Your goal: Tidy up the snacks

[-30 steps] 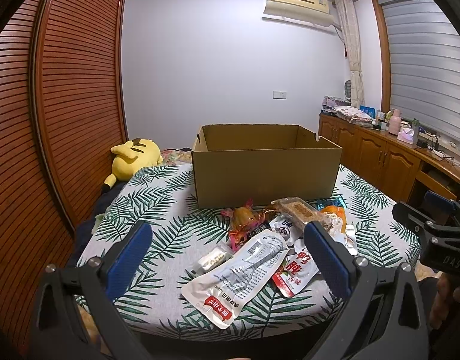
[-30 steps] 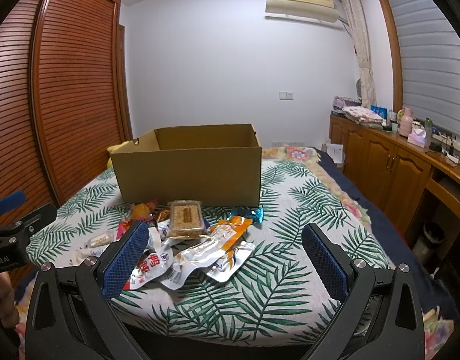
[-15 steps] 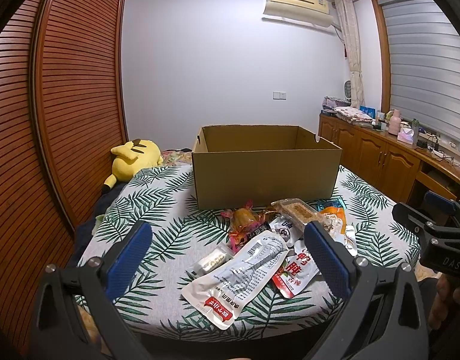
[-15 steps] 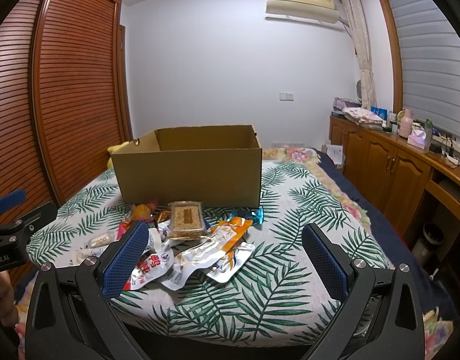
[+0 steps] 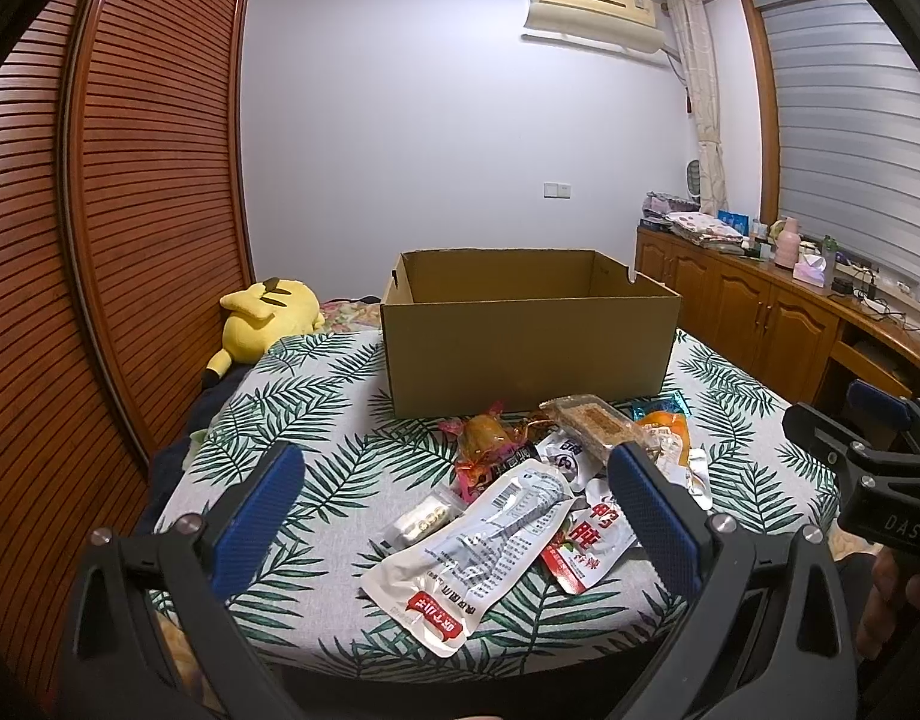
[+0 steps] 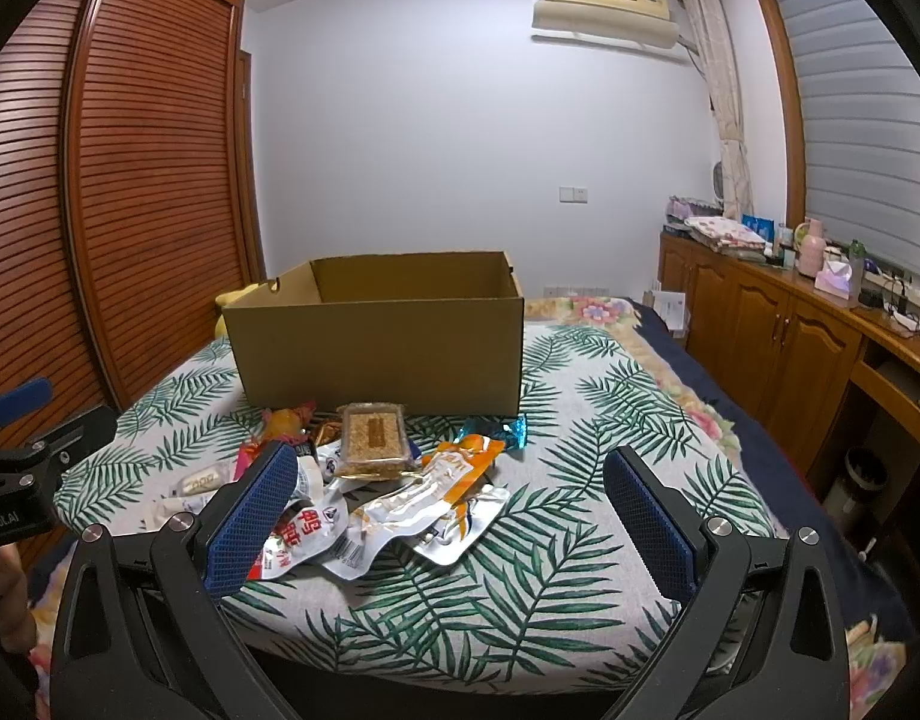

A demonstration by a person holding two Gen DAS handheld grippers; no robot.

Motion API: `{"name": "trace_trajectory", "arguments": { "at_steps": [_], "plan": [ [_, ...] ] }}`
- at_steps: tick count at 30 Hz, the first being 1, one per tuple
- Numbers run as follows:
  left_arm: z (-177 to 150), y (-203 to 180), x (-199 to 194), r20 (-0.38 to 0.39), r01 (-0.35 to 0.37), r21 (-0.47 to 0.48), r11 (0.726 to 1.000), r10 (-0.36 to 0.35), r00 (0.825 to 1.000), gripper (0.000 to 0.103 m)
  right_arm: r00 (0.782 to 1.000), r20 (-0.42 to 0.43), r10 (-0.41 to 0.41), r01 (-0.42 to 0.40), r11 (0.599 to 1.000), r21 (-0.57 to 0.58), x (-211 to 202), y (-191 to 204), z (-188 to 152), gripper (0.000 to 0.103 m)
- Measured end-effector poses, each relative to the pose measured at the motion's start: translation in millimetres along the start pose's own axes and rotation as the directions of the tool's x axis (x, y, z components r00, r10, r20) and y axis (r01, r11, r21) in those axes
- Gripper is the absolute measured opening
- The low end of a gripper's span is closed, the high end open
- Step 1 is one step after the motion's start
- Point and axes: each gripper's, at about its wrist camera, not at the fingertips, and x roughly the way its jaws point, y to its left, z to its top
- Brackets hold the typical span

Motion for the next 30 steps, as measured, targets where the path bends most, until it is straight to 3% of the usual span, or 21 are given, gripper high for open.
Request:
{"name": "trace_trajectory", "arguments": {
  "at_steps": [17,30],
  "plan": [
    [-4,-5,-1,-0.013,0.013,0.012,1.000,-0.013,1.000,0.102,1.000,-0.004,0.003,-0.003,1.000,-0.006,-1,2,0,0.103],
    [-15,-4,35,-0.109,0.052,0.045,0.998,-0.047,0.993,0.102,0.998,-0.060,0.009,-0.010,1.000,-0.011,23,-6,-13,0.103]
  ]
}}
